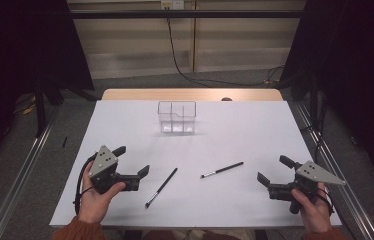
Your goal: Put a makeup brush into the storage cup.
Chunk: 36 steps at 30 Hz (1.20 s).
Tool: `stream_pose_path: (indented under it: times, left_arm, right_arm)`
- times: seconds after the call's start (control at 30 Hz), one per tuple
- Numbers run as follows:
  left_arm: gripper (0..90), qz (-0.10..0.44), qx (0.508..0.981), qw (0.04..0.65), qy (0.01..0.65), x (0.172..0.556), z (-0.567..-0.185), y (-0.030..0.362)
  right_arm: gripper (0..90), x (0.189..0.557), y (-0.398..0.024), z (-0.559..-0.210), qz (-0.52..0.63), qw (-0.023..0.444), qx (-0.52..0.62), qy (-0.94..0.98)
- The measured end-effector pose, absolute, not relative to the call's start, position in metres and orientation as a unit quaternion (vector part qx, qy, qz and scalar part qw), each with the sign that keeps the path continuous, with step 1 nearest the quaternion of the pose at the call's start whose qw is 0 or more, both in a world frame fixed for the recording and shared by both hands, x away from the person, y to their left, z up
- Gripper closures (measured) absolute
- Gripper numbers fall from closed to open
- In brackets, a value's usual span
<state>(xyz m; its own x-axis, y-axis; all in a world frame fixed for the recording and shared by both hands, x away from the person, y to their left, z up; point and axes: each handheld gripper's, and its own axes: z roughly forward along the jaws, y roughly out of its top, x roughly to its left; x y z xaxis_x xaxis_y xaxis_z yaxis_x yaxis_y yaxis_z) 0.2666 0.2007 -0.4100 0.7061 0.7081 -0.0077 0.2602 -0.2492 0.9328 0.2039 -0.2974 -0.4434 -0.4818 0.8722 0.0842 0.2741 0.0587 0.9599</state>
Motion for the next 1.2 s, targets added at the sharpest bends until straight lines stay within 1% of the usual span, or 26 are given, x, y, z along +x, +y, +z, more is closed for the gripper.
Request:
stream_pose_path:
  times: [0.1, 0.2, 0.43, 0.83, 0.93, 1.03, 1.1, 1.2]
  left_arm:
    - [2.6, 0.205, 0.777, 0.503, 0.318, 0.269, -0.409, 0.199]
    - [2.7, 0.195, 0.780, 0.499, 0.322, 0.273, -0.408, 0.197]
    - [3.6, 0.168, 0.806, 0.466, 0.323, 0.279, -0.402, 0.197]
    - [4.1, 0.146, 0.853, 0.387, 0.317, 0.285, -0.402, 0.188]
    - [4.7, 0.143, 0.858, 0.391, 0.302, 0.286, -0.402, 0.187]
    - [5.5, 0.144, 0.863, 0.379, 0.303, 0.288, -0.404, 0.184]
    - [5.6, 0.136, 0.869, 0.366, 0.304, 0.288, -0.405, 0.182]
    - [7.5, 0.138, 0.884, 0.325, 0.307, 0.290, -0.404, 0.179]
  right_arm:
    - [0.0, 0.203, -0.297, -0.443, 0.538, 0.277, 0.425, 0.673]
    - [0.0, 0.204, -0.297, -0.443, 0.537, 0.277, 0.426, 0.674]
    - [0.0, 0.206, -0.297, -0.444, 0.536, 0.275, 0.428, 0.674]
    - [0.0, 0.204, -0.294, -0.444, 0.536, 0.273, 0.419, 0.680]
    - [0.0, 0.205, -0.294, -0.444, 0.536, 0.273, 0.420, 0.680]
    - [0.0, 0.204, -0.294, -0.444, 0.536, 0.272, 0.419, 0.680]
    - [0.0, 0.204, -0.294, -0.444, 0.536, 0.272, 0.420, 0.680]
    - [0.0, 0.204, -0.293, -0.444, 0.535, 0.271, 0.419, 0.682]
